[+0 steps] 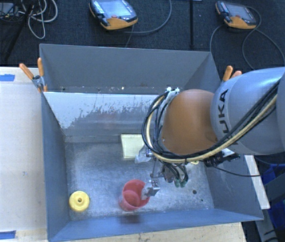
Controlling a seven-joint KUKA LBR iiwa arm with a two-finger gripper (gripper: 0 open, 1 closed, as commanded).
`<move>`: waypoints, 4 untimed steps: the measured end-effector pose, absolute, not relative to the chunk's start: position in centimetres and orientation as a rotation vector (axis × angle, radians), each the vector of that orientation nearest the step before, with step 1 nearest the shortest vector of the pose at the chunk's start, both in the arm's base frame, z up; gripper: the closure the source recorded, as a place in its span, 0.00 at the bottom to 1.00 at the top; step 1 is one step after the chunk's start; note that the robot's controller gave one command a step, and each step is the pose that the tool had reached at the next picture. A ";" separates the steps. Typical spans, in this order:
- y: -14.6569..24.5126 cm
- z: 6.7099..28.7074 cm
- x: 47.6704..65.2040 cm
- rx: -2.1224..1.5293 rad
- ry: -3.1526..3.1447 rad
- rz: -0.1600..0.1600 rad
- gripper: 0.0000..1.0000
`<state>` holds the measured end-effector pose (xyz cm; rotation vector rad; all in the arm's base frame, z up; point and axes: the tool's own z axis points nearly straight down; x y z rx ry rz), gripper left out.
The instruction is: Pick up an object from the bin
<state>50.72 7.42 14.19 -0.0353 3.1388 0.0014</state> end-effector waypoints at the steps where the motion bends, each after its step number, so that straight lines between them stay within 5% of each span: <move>1: 10.0 14.1 49.4 -0.471 3.112 0.000 0.00; 2: 9.7 13.8 48.9 -0.433 3.111 0.001 0.00; 3: 7.8 7.4 49.0 -0.387 3.100 0.004 0.00; 4: 8.1 7.7 50.4 -0.523 3.085 0.003 1.00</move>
Offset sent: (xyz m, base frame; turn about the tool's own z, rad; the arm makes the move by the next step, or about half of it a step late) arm -0.0259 0.0170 -0.0238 -0.1478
